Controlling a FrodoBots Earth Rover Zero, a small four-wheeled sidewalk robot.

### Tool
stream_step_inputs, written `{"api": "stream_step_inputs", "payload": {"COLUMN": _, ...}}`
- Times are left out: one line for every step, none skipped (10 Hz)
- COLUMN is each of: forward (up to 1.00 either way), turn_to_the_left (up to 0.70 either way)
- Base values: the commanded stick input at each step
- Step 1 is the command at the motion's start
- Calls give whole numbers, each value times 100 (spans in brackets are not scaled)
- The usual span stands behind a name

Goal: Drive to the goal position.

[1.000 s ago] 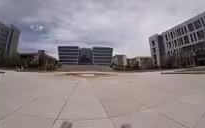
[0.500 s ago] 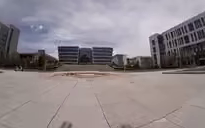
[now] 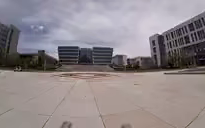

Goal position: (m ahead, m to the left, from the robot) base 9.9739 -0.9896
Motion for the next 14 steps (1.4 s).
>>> {"api": "stream_step_inputs", "payload": {"forward": 70, "turn_to_the_left": 0}}
{"api": "stream_step_inputs", "payload": {"forward": 70, "turn_to_the_left": 0}}
{"api": "stream_step_inputs", "payload": {"forward": 70, "turn_to_the_left": 0}}
{"api": "stream_step_inputs", "payload": {"forward": 70, "turn_to_the_left": 0}}
{"api": "stream_step_inputs", "payload": {"forward": 70, "turn_to_the_left": 0}}
{"api": "stream_step_inputs", "payload": {"forward": 70, "turn_to_the_left": 0}}
{"api": "stream_step_inputs", "payload": {"forward": 70, "turn_to_the_left": 0}}
{"api": "stream_step_inputs", "payload": {"forward": 70, "turn_to_the_left": 0}}
{"api": "stream_step_inputs", "payload": {"forward": 70, "turn_to_the_left": 0}}
{"api": "stream_step_inputs", "payload": {"forward": 70, "turn_to_the_left": -3}}
{"api": "stream_step_inputs", "payload": {"forward": 70, "turn_to_the_left": -8}}
{"api": "stream_step_inputs", "payload": {"forward": 70, "turn_to_the_left": -18}}
{"api": "stream_step_inputs", "payload": {"forward": 70, "turn_to_the_left": -2}}
{"api": "stream_step_inputs", "payload": {"forward": 70, "turn_to_the_left": 0}}
